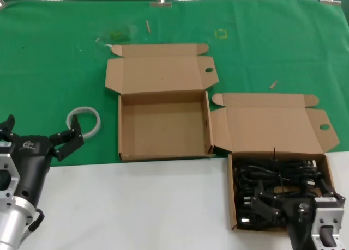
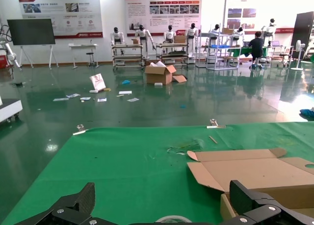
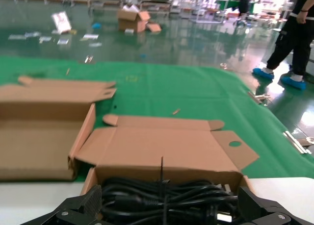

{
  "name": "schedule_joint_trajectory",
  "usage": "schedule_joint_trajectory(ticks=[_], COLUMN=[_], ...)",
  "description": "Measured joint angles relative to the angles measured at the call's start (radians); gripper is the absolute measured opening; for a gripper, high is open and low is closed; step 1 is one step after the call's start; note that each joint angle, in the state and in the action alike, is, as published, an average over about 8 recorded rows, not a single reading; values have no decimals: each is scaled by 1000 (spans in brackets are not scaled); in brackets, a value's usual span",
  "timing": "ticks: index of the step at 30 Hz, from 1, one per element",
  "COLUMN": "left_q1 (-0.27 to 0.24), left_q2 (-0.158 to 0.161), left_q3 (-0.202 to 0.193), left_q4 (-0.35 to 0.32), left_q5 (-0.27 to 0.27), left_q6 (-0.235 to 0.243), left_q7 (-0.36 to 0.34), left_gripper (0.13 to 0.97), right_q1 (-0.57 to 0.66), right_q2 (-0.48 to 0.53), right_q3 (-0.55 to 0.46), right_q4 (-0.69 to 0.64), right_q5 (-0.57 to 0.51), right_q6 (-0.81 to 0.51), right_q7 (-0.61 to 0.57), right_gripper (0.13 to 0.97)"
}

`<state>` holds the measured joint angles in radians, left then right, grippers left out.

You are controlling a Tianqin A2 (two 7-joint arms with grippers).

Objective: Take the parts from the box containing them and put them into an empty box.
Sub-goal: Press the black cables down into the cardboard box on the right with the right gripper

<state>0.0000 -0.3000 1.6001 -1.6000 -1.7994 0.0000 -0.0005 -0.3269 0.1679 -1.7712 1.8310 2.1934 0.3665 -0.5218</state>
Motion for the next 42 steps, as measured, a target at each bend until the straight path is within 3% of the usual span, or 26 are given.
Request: schedule_joint_trajectory(ticks=[7, 11, 23, 34, 42], left_q1=[0, 0, 0, 0, 0], left_q2=[0, 0, 0, 0, 0], left_q3=[0, 0, 0, 0, 0], left_q4=[0, 0, 0, 0, 0], left_q5=[0, 0, 0, 0, 0], left_q6=[0, 0, 0, 0, 0], left_q7=[0, 0, 0, 0, 0], left_gripper=[965, 965, 965, 965, 965], right_q1=[0, 0, 26, 21, 32], right_q2=[0, 0, 0, 0, 0], right_q3=[10, 19, 32, 109, 126], right_q4=[22, 23, -2, 52, 72], right_q5=[194, 278, 362, 514, 553], right_q6=[60, 79, 107, 156, 213], right_q7=[-279, -377, -533, -863, -1028], right_gripper=[966, 966, 966, 966, 966])
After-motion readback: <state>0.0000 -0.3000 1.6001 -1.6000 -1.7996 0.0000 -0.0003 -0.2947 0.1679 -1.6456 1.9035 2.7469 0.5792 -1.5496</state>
